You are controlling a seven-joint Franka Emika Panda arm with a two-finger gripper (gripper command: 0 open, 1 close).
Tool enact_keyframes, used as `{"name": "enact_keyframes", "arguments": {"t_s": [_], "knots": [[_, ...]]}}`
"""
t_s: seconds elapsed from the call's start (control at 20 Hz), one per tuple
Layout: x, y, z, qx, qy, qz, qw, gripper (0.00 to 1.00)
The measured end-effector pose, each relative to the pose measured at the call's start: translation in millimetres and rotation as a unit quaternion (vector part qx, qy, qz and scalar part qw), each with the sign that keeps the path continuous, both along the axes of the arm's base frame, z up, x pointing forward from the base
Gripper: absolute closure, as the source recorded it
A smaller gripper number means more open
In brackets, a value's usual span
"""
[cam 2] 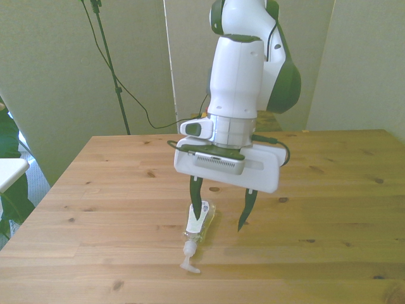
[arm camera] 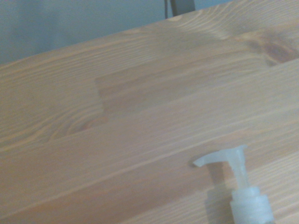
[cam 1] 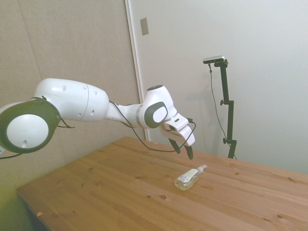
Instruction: Stand the sanitizer
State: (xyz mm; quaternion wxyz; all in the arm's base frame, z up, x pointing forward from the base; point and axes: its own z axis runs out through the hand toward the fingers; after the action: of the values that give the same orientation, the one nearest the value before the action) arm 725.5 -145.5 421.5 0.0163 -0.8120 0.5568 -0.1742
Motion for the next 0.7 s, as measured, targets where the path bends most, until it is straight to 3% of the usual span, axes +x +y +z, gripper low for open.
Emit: {"name": "enact_keyframes", "arguments": {"t_s": [0.35,0.7], "knots": [[16.6,-40.8,-31.3,0.005,0.010,-0.031,0.9995,0.00],[26.5,-47.2,-57.8,0.007,0.020,-0.032,0.9993,0.00]]}}
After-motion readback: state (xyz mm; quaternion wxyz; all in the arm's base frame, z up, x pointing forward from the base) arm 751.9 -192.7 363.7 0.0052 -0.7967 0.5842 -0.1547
